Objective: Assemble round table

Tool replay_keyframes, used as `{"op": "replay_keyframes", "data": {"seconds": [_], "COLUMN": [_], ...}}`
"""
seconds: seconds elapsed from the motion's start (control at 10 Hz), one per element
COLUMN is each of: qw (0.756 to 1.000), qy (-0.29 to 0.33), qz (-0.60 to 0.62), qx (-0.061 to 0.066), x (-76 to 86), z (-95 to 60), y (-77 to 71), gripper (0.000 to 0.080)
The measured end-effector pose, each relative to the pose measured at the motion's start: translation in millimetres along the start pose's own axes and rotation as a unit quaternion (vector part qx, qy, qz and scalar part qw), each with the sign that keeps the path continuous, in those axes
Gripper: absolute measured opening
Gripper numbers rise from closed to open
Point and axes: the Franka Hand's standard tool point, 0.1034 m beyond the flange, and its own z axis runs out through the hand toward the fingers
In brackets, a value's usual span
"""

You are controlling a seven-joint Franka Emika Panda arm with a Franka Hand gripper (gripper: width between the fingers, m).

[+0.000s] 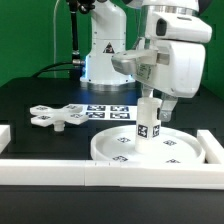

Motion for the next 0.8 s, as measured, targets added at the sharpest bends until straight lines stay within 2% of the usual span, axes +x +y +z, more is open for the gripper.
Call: {"op": "replay_keyframes", "data": {"seconds": [0.3,0.6,0.7,0.8], "qw": [0.996,0.996,0.996,0.996], "qy": [-0.008,-0.01,-0.01,-0.01], "qz": [-0.091,-0.093,-0.092,-0.09], "qx": [0.004,0.006,0.006,0.016], "x": [-4.8,-8.4,-8.0,-8.1], "z": [4.0,5.7,6.3,8.5], "y": [-2.9,-4.6,-5.1,-9.5], "gripper": [0.0649,0.0649,0.0533,0.0412]}}
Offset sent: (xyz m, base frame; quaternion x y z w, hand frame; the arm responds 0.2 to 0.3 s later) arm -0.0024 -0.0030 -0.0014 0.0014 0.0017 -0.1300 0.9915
